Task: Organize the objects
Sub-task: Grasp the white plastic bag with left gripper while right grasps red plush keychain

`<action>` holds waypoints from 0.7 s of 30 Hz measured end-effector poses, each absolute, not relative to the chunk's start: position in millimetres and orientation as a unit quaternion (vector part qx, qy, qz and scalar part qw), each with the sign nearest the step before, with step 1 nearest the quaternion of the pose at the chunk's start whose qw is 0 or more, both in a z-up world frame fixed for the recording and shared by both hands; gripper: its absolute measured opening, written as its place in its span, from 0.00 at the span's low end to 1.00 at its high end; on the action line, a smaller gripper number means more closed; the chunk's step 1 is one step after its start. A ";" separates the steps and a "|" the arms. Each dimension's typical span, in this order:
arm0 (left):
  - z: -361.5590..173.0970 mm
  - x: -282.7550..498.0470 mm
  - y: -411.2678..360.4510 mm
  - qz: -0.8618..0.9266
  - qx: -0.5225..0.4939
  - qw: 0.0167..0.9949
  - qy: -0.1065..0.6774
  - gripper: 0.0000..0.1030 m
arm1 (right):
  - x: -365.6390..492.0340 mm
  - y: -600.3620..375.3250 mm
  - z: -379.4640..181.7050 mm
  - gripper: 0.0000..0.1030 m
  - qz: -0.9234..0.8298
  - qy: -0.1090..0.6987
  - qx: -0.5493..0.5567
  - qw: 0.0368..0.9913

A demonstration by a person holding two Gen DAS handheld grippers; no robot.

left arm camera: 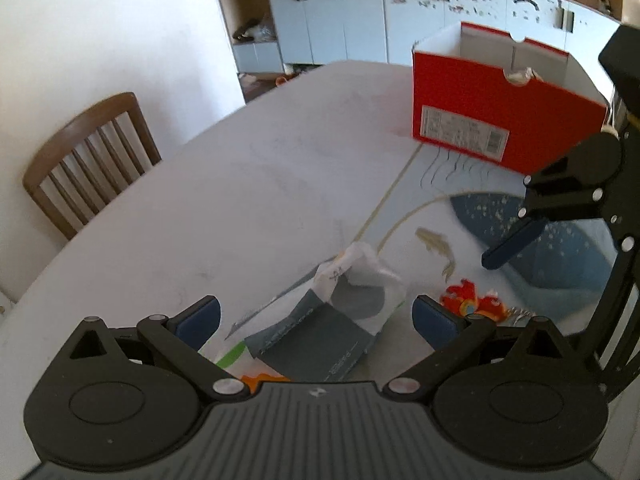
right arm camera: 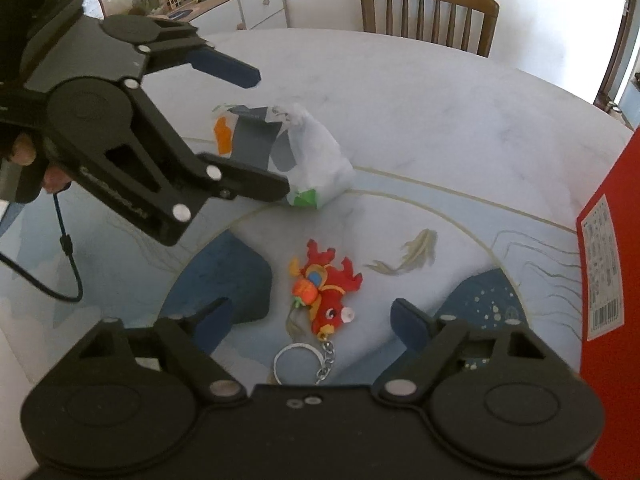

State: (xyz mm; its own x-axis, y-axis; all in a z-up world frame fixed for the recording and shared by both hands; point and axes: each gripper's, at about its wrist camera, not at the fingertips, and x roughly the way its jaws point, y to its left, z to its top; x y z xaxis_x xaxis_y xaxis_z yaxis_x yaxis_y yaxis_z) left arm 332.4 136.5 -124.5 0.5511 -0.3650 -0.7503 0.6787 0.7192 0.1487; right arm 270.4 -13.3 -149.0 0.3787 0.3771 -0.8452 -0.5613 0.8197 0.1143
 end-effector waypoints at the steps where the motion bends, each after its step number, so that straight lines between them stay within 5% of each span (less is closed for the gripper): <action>1: -127.1 335.1 137.7 -0.307 0.215 0.852 0.366 1.00 | 270.9 -12.2 -149.8 0.77 0.284 0.478 -0.099 0.825; 15: -152.8 350.0 139.4 -0.292 0.176 0.859 0.382 0.99 | 269.0 -3.7 -151.8 0.50 0.273 0.453 -0.124 0.840; 21: -150.3 350.5 144.0 -0.272 0.144 0.870 0.384 0.79 | 268.1 -1.0 -151.1 0.37 0.256 0.449 -0.130 0.846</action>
State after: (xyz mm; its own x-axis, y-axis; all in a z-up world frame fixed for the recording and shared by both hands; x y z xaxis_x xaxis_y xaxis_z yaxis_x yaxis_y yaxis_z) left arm 350.5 144.0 -150.3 0.5568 -0.3627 -0.7473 0.5843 0.8104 0.0420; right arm 268.1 -1.0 -151.1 0.4652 0.3169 -0.8265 -0.5499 0.8352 0.0107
